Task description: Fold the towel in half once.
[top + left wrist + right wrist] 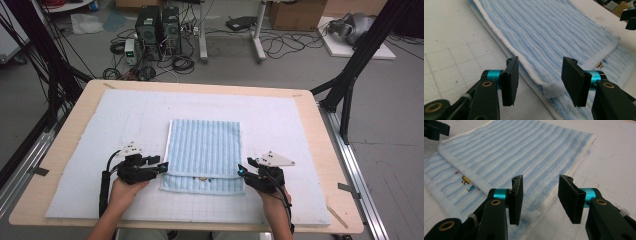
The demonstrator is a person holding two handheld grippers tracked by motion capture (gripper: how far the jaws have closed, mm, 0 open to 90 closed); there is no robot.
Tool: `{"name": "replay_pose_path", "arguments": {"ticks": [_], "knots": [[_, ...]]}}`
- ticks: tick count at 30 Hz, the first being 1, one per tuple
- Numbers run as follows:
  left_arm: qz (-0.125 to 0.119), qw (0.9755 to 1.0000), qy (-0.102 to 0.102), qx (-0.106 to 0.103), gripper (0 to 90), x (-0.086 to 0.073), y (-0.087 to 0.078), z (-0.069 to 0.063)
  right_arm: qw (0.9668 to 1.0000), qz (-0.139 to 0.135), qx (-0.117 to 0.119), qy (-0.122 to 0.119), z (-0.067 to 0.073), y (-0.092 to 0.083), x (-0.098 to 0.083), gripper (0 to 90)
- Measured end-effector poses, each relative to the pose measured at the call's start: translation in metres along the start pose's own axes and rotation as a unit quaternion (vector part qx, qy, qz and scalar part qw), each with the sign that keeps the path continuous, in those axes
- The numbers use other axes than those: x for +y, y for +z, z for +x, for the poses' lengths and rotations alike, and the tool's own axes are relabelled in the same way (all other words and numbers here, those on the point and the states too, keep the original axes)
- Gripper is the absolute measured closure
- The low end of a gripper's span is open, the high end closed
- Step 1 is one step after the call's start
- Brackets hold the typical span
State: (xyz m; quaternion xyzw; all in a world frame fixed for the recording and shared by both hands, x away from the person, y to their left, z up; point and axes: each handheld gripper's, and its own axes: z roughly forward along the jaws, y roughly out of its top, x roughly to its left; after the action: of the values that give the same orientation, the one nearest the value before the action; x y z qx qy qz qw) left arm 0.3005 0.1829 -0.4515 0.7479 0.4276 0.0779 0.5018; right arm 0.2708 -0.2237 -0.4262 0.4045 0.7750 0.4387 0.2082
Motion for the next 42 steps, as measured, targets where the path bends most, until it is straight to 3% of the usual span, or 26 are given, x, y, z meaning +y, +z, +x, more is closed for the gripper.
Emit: {"name": "replay_pose_path", "arguments": {"ticks": [5, 10, 15, 25, 28, 31, 36, 39, 42], "knots": [[0.019, 0.9998, 0.001, 0.008, 53.6, 0.0, 0.004, -0.002, 1.0, -0.002, -0.002, 0.0, -0.002, -0.001, -0.001, 55.1], [0.03, 0.9995, 0.006, 0.006, 74.0, 0.0, 0.007, -0.004, 1.0, -0.004, -0.003, 0.005, -0.004, -0.002, -0.002, 55.1], [0.01, 0.9999, 0.007, 0.004, 85.5, 0.0, 0.004, -0.006, 1.0, -0.004, -0.005, 0.007, -0.004, -0.002, -0.003, 54.9], [-0.025, 0.9996, 0.003, -0.013, 87.0, 0.005, -0.006, -0.01, 0.9999, -0.008, -0.004, 0.012, -0.005, -0.008, -0.007, 54.8], [-0.031, 0.9992, -0.002, -0.025, 87.1, 0.006, -0.008, -0.01, 0.9997, -0.004, 0.017, 0.016, -0.004, -0.009, -0.009, 54.9], [-0.034, 0.999, -0.003, -0.03, 87.0, 0.005, -0.008, -0.01, 0.9994, 0.011, 0.031, 0.006, 0.0, -0.005, -0.011, 56.4], [-0.035, 0.9989, -0.004, -0.032, 87.1, 0.005, -0.01, -0.011, 0.9976, 0.06, 0.034, -0.009, 0.006, 0.013, -0.015, 65.3], [-0.033, 0.9989, -0.005, -0.032, 87.1, 0.005, -0.011, -0.01, 0.9975, 0.062, 0.033, -0.005, 0.006, 0.015, -0.016, 77.2], [-0.033, 0.9988, -0.007, -0.035, 87.1, 0.005, -0.011, -0.01, 0.9971, 0.068, 0.031, -0.016, 0.007, 0.015, -0.015, 82.9]]}}
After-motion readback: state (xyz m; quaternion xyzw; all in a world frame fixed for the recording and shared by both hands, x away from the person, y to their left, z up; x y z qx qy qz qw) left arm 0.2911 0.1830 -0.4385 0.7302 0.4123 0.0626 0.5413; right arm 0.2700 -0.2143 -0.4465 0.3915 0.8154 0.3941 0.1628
